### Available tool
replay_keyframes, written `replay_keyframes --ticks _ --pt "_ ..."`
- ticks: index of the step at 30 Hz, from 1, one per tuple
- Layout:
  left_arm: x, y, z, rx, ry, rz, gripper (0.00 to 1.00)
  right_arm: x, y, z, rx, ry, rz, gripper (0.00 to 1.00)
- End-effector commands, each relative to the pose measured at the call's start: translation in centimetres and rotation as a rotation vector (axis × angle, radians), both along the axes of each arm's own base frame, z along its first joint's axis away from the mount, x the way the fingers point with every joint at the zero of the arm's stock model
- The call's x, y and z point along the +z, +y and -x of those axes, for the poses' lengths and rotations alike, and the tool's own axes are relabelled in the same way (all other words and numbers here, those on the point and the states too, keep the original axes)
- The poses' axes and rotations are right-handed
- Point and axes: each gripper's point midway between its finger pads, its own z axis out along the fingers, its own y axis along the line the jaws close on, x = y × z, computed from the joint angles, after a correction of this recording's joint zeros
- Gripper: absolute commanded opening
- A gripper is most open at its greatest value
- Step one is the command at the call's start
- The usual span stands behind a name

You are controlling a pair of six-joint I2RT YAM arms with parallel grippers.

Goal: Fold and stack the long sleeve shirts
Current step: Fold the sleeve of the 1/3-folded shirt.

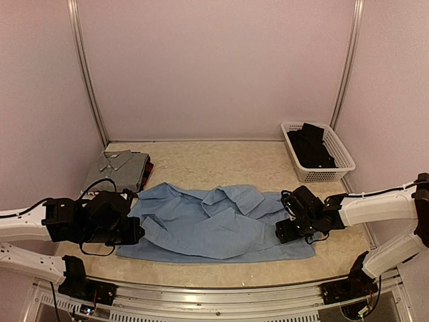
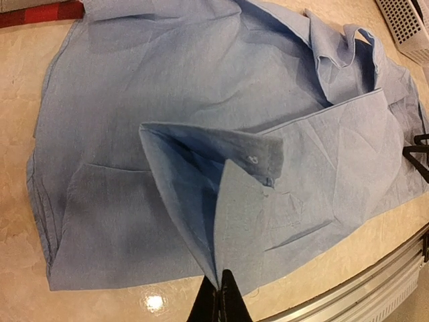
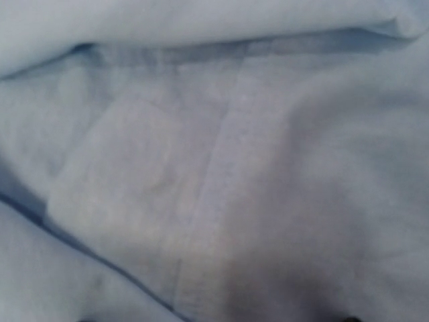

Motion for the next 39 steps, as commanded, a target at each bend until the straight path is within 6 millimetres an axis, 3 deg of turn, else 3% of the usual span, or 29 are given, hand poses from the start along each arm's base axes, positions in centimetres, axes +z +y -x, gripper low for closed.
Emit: replay_keyframes --ticks 1,11,14,16,22,25,27,34,39 --pt "-0.7 1.0 0.5 0.039 0.021 0.002 0.00 0.4 0.6 -0.9 0.007 -0.017 -0.015 0.78" --pt "-2.8 2.8 0.3 0.148 0.008 -0.027 0.01 0.4 0.2 -0.2 -0.003 0.005 -0.022 0.77" --pt "-2.6 3.0 -0.2 0.170 -0.038 -0.011 0.00 0.1 0.2 0.1 -0.011 0.012 -0.035 0.77" --pt "-1.1 2.4 -0.9 0.158 -0.092 0.026 0.00 -0.1 0.1 0.2 -0.014 0.019 -0.034 0.77" --pt "6.0 -0.1 -3.6 0.077 -0.326 0.084 0.00 -0.1 0.2 0.4 -0.023 0.026 -0.049 0.78" --pt "7.0 -1.0 -4.1 0.049 -0.361 0.072 0.00 0.1 0.2 0.4 -0.024 0.024 -0.056 0.78" --pt "5.9 -1.3 -3.9 0.038 -0.333 0.054 0.00 0.1 0.0 0.5 -0.029 0.023 -0.050 0.78" --pt "-1.2 -0.1 -1.6 0.084 -0.127 0.036 0.00 -0.3 -0.3 0.8 -0.035 0.031 -0.042 0.79" --pt "-3.1 1.0 0.4 0.127 -0.048 0.042 0.04 -0.4 -0.3 0.6 -0.026 0.028 -0.032 0.79"
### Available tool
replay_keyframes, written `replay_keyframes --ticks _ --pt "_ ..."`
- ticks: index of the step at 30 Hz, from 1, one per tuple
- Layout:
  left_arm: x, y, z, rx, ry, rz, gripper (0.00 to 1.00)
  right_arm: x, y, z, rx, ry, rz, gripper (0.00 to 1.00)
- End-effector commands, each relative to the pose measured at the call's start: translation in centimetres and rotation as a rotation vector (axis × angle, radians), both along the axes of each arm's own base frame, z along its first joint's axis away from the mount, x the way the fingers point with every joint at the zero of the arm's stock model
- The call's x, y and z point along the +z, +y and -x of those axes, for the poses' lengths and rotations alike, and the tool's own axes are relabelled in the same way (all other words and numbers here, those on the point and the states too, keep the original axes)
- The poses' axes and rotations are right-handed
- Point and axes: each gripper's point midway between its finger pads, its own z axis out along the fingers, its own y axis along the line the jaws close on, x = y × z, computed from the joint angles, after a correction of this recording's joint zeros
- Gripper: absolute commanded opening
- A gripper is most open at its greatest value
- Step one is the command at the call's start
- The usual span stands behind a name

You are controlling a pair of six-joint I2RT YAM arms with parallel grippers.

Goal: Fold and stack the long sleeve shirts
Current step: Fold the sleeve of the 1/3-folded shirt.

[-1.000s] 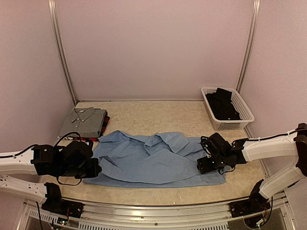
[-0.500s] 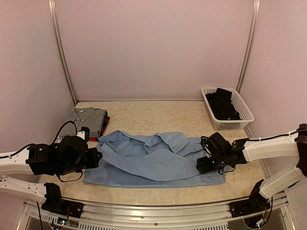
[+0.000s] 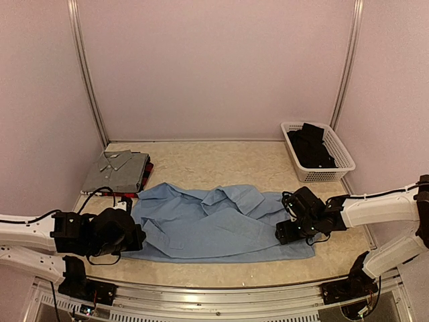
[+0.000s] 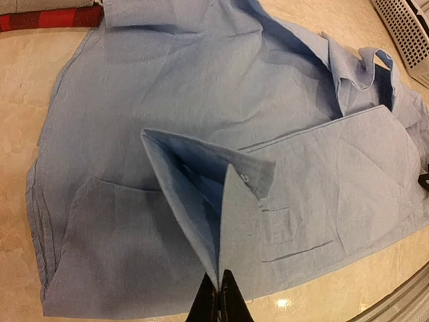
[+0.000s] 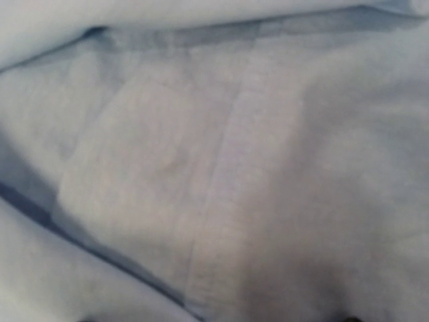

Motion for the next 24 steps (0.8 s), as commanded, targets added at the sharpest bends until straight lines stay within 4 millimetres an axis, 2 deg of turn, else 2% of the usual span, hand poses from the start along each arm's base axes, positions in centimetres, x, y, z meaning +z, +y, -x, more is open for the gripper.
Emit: replay_keyframes --ticks 1,8,17,20,24 --pt "-1.1 0.7 1.8 0.053 0.075 0.048 0.07 -0.2 -0.5 0.0 -0.010 0.006 0.011 0.79" --pt "-0.9 1.6 2.5 0.104 0.099 0.024 0.30 -0.1 -0.6 0.1 -0.006 0.004 0.014 0.79" --pt "1.8 2.1 2.0 0.170 0.023 -0.088 0.68 1.4 -0.8 -0.1 -0.003 -0.029 0.016 0.79" --pt "2.5 0.4 1.1 0.125 -0.026 -0.111 0.76 2.9 0.3 -0.6 0.044 -0.062 -0.022 0.79" --pt "3.8 -3.1 -0.2 0.037 -0.105 -0.115 0.80 5.1 2.5 -1.1 0.114 -0.114 -0.103 0.79"
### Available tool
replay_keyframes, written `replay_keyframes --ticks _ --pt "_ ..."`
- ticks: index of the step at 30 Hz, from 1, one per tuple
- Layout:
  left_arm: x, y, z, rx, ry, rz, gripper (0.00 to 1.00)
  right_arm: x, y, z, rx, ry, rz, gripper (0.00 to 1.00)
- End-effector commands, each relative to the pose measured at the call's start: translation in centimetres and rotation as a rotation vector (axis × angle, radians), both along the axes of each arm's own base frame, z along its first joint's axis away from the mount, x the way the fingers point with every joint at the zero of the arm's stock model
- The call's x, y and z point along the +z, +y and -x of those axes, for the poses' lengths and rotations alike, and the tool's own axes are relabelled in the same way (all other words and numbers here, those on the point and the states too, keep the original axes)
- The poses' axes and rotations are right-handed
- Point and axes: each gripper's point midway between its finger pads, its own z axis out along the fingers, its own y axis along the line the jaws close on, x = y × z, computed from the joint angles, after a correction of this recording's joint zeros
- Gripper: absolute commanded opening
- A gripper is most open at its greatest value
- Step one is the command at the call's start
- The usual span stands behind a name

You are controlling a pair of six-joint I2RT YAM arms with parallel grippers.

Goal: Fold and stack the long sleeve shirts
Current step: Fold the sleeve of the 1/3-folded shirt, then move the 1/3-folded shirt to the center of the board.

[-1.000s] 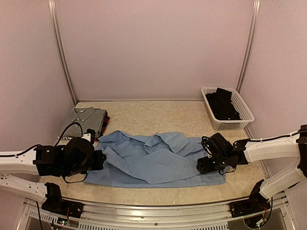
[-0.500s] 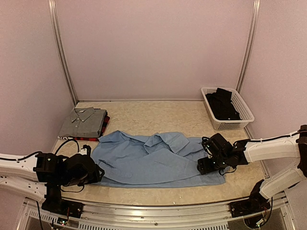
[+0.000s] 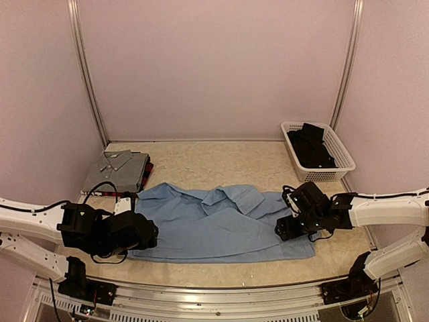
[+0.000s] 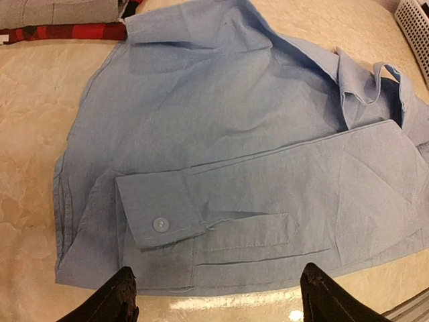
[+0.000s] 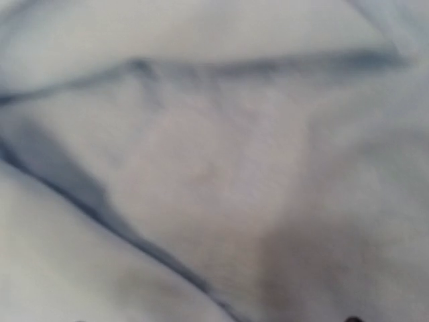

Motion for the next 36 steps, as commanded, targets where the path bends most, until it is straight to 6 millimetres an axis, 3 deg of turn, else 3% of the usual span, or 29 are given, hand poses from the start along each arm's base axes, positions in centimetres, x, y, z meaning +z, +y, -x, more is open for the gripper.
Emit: replay_keyframes --ticks 1,6,13,28,36 --pt "2.1 -3.5 -1.8 -0.089 -0.119 -0.022 0.80 3.5 2.7 -1.1 0.083 -0.083 -0.098 0.79" --pt "1.7 -6.4 -2.8 -0.174 -0.134 -0.016 0.80 4.3 5.1 -1.2 0.158 -0.097 -0.147 0.78" --pt "-2.4 -8.1 -3.7 -0.274 -0.016 0.018 0.79 2.0 5.6 -0.7 0.150 -0.012 -0.119 0.74" --pt "-8.1 -6.3 -2.7 -0.354 0.213 0.098 0.79 -4.2 1.9 3.5 -0.011 0.270 0.005 0.70" --pt "-11.2 -5.7 0.3 -0.373 0.368 0.130 0.79 -6.2 0.6 7.3 -0.024 0.421 0.004 0.66"
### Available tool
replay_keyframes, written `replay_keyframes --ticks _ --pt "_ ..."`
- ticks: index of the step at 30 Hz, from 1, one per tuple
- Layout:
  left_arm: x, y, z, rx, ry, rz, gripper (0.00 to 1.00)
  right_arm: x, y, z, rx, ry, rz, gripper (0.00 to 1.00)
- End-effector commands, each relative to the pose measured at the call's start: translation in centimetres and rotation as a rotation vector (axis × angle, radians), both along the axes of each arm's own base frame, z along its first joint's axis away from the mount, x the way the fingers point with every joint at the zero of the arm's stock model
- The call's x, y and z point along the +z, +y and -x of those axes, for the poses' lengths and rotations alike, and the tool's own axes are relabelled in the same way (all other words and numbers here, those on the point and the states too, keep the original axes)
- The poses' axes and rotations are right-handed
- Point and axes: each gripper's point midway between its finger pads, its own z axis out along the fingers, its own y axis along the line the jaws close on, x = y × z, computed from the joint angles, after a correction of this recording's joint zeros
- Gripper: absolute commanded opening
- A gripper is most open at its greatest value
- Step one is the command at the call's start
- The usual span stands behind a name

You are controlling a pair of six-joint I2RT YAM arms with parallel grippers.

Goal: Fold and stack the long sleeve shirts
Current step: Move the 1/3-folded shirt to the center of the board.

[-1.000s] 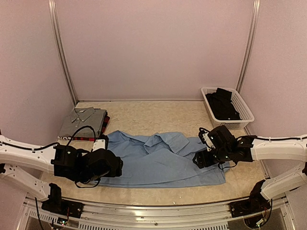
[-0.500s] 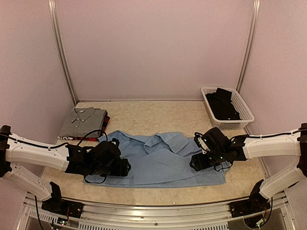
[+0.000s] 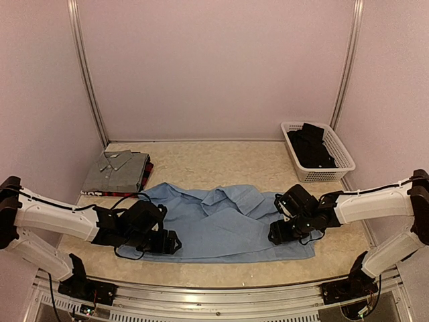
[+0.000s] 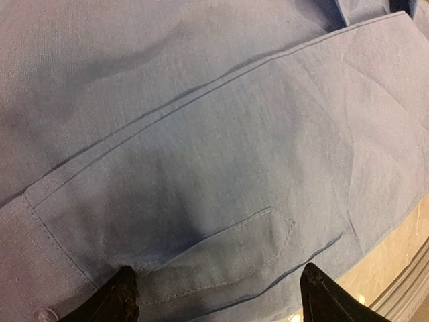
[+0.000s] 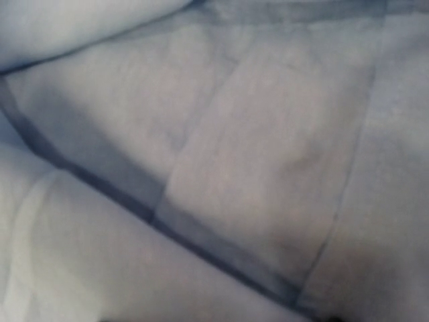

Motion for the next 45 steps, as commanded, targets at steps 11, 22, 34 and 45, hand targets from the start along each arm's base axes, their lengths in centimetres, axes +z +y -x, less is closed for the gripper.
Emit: replay_keyframes --ticks 11,22,34,45 --pt "-3.0 2.3 6.2 -0.022 0.214 -0.079 0.79 -3.6 -4.0 8.8 -0.039 0.309 0.119 0.68" --pt "-1.3 4.6 4.9 0.021 0.101 -0.229 0.81 -0.5 -6.0 7.3 -0.098 0.200 0.242 0.69" --pt "9.6 -1.3 -3.1 -0.002 -0.242 -0.055 0.86 7.5 1.8 -1.0 0.055 -0.185 0.036 0.78" --pt "13.9 -5.0 -7.6 -0.002 -0.367 0.079 0.86 8.5 9.6 -6.7 0.222 -0.287 -0.028 0.79"
